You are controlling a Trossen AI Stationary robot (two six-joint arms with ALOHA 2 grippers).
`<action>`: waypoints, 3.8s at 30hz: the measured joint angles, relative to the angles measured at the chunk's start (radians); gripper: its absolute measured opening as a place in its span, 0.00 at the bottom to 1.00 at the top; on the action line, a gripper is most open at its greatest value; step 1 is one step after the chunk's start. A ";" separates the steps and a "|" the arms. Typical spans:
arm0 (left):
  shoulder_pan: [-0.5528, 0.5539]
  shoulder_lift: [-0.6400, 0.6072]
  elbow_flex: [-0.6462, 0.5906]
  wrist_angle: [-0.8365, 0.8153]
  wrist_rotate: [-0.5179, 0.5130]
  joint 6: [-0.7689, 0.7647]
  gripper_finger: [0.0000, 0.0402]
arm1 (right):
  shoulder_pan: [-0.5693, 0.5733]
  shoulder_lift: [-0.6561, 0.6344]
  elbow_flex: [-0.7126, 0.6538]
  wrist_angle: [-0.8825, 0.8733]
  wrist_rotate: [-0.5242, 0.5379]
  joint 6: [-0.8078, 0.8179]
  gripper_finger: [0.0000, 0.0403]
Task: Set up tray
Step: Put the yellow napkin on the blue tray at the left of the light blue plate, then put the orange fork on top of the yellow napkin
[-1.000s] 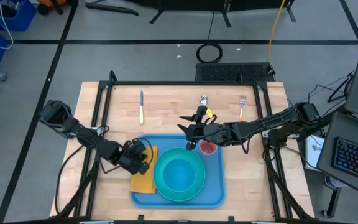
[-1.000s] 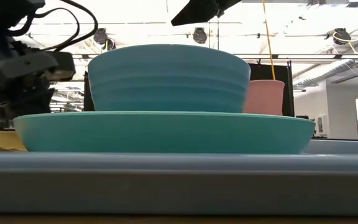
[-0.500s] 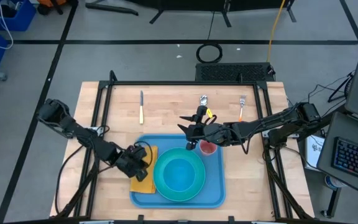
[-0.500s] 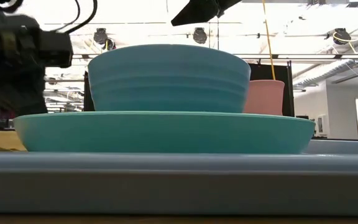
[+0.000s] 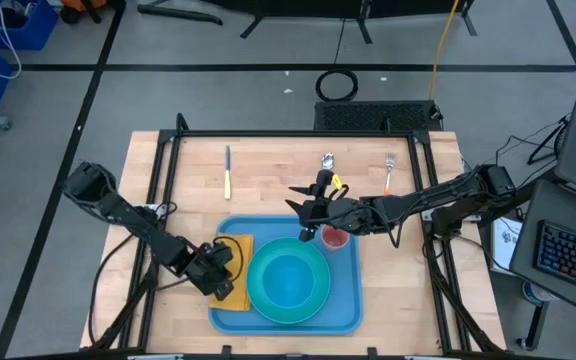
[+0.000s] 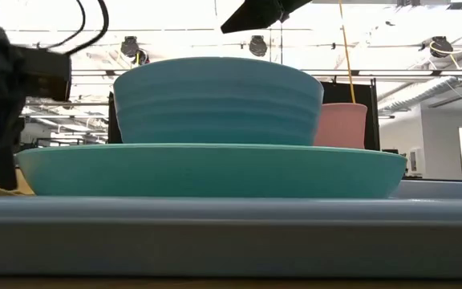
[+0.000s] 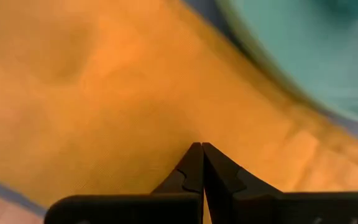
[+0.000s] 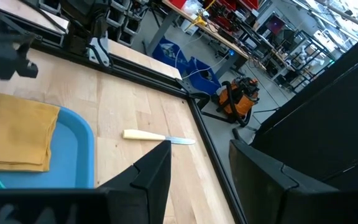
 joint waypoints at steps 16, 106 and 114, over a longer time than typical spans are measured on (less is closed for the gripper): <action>0.004 0.079 0.002 0.130 0.007 0.043 0.00 | 0.000 0.000 0.000 0.000 0.000 0.000 0.37; 0.105 -0.006 -0.047 0.096 -0.211 0.142 0.04 | 0.000 0.000 0.000 -0.001 0.000 0.000 0.37; 0.100 -0.113 -0.047 0.071 -0.454 0.206 0.01 | 0.000 0.000 0.000 -0.008 0.005 0.000 0.37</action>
